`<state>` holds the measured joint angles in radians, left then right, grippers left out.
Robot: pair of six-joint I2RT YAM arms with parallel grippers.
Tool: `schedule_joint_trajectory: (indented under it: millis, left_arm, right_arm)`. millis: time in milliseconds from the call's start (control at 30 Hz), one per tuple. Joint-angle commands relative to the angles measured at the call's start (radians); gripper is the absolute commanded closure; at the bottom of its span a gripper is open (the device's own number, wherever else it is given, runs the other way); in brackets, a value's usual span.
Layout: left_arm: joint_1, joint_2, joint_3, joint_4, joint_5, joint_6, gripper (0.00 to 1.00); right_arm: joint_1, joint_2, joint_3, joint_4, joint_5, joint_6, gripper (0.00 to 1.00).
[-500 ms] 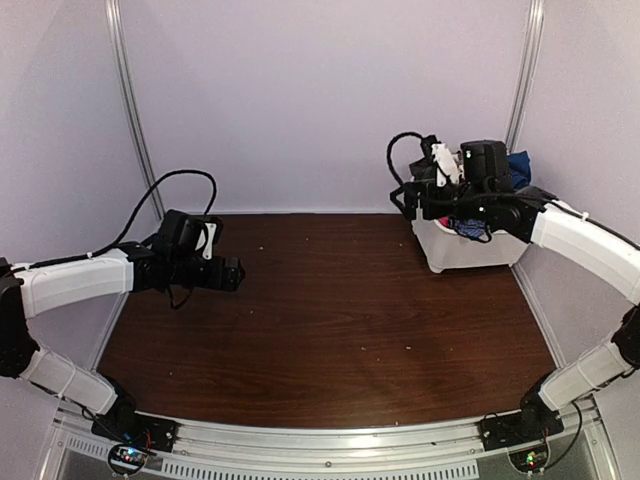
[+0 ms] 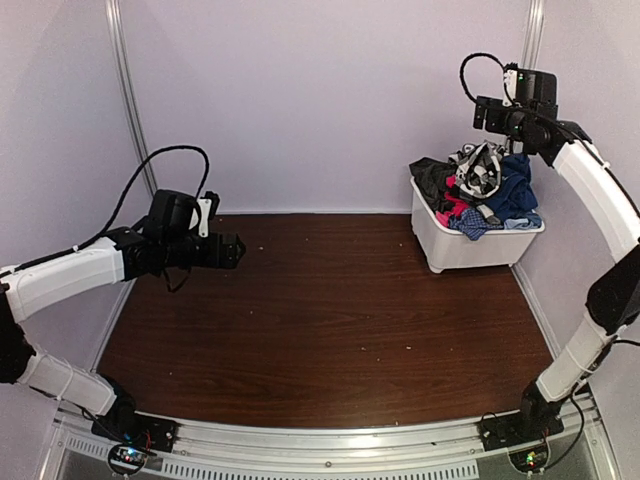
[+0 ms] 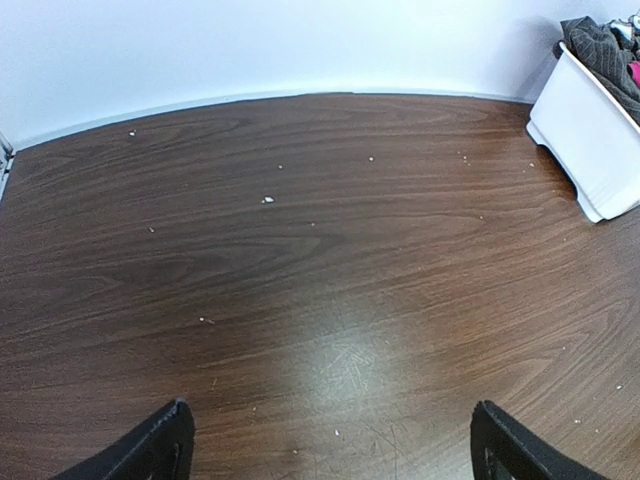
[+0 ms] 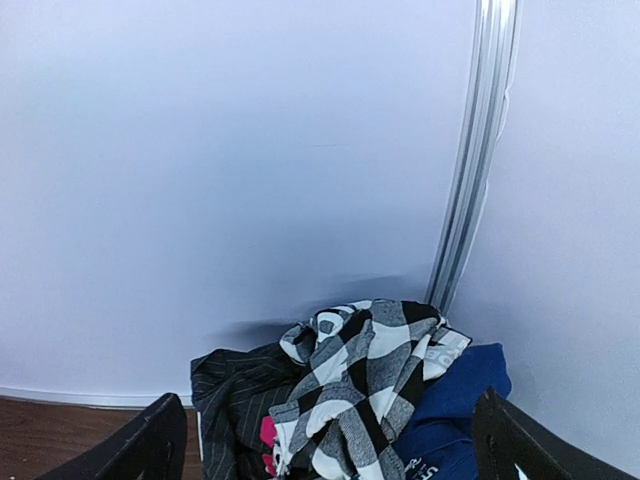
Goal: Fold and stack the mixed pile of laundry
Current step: Pick up the crumpled shirt from the bin.
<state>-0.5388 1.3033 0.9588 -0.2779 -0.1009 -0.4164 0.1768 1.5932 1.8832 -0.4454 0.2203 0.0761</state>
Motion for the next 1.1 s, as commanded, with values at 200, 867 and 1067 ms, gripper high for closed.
schedule_joint_trajectory:
  millis: [200, 867, 1067]
  left_arm:
    - [-0.006, -0.04, -0.038, 0.048, -0.012, -0.015, 0.02]
    - [-0.006, 0.004, -0.027, 0.069, -0.01, -0.024, 0.02]
    - [-0.006, 0.013, -0.026, 0.076, 0.006, -0.035, 0.02]
  right_arm:
    - [-0.01, 0.348, 0.267, -0.175, 0.349, -0.134, 0.0]
    - [-0.024, 0.473, 0.46, -0.108, 0.254, -0.165, 1.0]
    - [-0.023, 0.45, 0.511, -0.013, 0.033, -0.107, 1.0]
